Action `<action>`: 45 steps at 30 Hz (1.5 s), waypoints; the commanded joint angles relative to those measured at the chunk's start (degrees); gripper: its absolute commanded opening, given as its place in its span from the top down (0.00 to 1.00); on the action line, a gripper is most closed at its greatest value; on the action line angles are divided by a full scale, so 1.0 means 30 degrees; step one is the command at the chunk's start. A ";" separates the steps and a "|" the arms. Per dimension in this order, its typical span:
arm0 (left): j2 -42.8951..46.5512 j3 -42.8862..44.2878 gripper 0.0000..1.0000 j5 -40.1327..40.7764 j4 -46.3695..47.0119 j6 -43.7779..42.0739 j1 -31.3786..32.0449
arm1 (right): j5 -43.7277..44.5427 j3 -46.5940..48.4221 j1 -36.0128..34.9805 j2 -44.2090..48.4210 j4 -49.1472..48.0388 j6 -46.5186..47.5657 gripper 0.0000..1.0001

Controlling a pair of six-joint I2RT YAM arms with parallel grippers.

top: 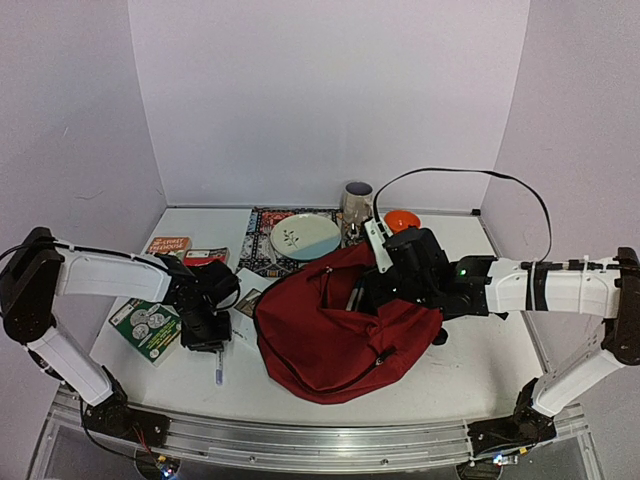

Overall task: Pack the student bag
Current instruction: Pick up the pen at the center of the board, then place the pen in the lower front pocket of the bag.

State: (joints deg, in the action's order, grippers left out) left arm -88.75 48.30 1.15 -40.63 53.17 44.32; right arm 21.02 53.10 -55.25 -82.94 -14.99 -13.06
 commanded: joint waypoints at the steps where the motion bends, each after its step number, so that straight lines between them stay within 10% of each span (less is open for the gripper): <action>1: 0.1643 0.1550 0.98 -0.0315 -0.1468 -0.0750 -0.0310 | -0.0177 0.0565 0.0066 0.0370 -0.0738 0.0188 1.00; 23: -0.0725 0.7039 0.98 -0.8160 0.6589 -0.2570 0.0022 | -0.2209 0.0875 0.0030 0.0396 -0.1216 -0.0114 1.00; 45: -0.6935 1.1886 0.98 -0.7939 0.9793 -0.1536 0.1251 | -0.3778 0.1749 -0.0272 -0.0098 -0.1464 -0.0231 1.00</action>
State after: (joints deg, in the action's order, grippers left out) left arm -107.54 80.33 -24.36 -15.69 46.50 48.28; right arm 11.36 54.58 -55.29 -83.43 -15.64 -13.43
